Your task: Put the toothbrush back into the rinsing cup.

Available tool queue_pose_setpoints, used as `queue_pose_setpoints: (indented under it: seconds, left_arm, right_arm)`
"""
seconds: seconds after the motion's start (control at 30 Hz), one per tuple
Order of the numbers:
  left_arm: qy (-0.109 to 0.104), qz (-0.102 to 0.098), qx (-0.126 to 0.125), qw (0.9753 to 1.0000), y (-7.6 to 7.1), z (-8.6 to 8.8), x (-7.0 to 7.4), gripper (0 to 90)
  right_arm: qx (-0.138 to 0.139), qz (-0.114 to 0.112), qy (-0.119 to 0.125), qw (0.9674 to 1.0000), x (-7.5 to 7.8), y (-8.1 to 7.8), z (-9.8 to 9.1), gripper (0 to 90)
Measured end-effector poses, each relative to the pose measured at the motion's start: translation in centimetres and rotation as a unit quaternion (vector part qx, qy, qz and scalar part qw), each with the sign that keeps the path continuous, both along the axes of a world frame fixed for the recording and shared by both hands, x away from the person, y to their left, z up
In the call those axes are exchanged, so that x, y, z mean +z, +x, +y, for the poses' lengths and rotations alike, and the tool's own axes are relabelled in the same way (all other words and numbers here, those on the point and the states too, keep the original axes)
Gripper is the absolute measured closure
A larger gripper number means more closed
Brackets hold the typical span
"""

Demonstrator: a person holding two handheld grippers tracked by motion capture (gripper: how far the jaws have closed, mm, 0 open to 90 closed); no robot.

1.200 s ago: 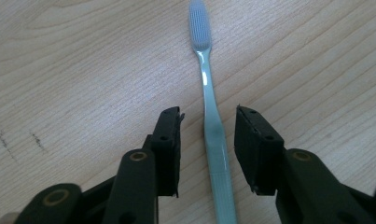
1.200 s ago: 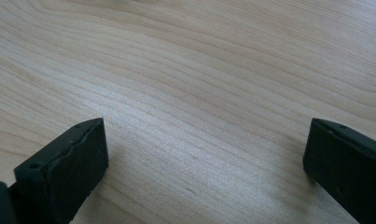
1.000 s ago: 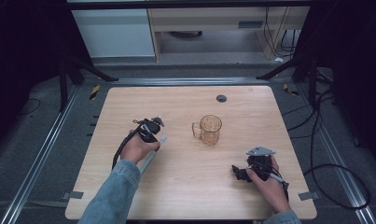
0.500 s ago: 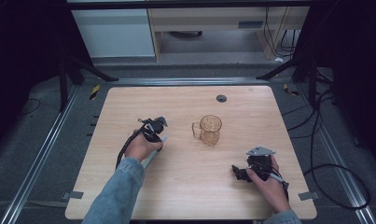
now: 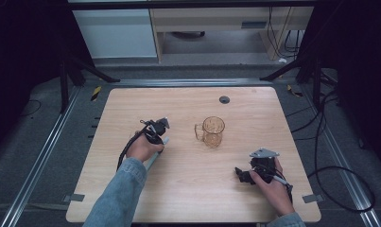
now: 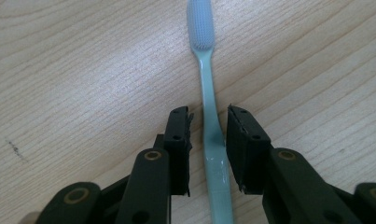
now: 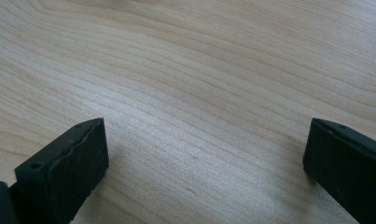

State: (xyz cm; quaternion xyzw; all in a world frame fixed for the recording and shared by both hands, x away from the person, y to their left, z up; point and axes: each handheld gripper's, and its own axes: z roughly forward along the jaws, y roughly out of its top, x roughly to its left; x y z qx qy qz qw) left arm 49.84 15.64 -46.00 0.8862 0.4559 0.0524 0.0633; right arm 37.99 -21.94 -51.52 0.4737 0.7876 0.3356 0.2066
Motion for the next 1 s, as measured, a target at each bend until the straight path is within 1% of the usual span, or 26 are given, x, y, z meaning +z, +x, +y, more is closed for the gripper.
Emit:
queue_pose_setpoints:
  seconds: [0.17,0.33,0.47,0.67,0.83,1.0]
  left_arm:
    - [-0.003,0.007,-0.002,1.0000,-0.02,0.03,-0.03,70.8]
    - [0.001,0.014,-0.004,0.9999,0.05,0.09,-0.14,72.3]
    - [0.003,0.015,-0.008,0.9999,0.10,-0.01,-0.05,73.0]
    - [0.009,0.018,-0.012,0.9997,0.11,-0.09,-0.33,74.3]
    - [0.008,0.020,-0.016,0.9996,0.11,-0.13,-0.31,77.0]
    - [0.009,0.017,-0.020,0.9996,0.02,-0.21,-0.33,78.3]
  right_arm:
    - [0.000,0.000,0.000,1.0000,0.00,0.00,0.00,0.4]
    - [0.000,0.000,0.000,1.0000,0.00,0.00,0.00,0.4]
    - [0.001,0.000,0.000,1.0000,0.00,0.01,-0.01,0.4]
    - [-0.001,0.000,0.001,1.0000,0.01,0.00,0.01,0.4]
    - [0.000,0.000,0.001,1.0000,0.00,0.00,0.01,0.4]
    - [-0.001,0.000,0.001,1.0000,0.01,0.00,0.01,0.4]
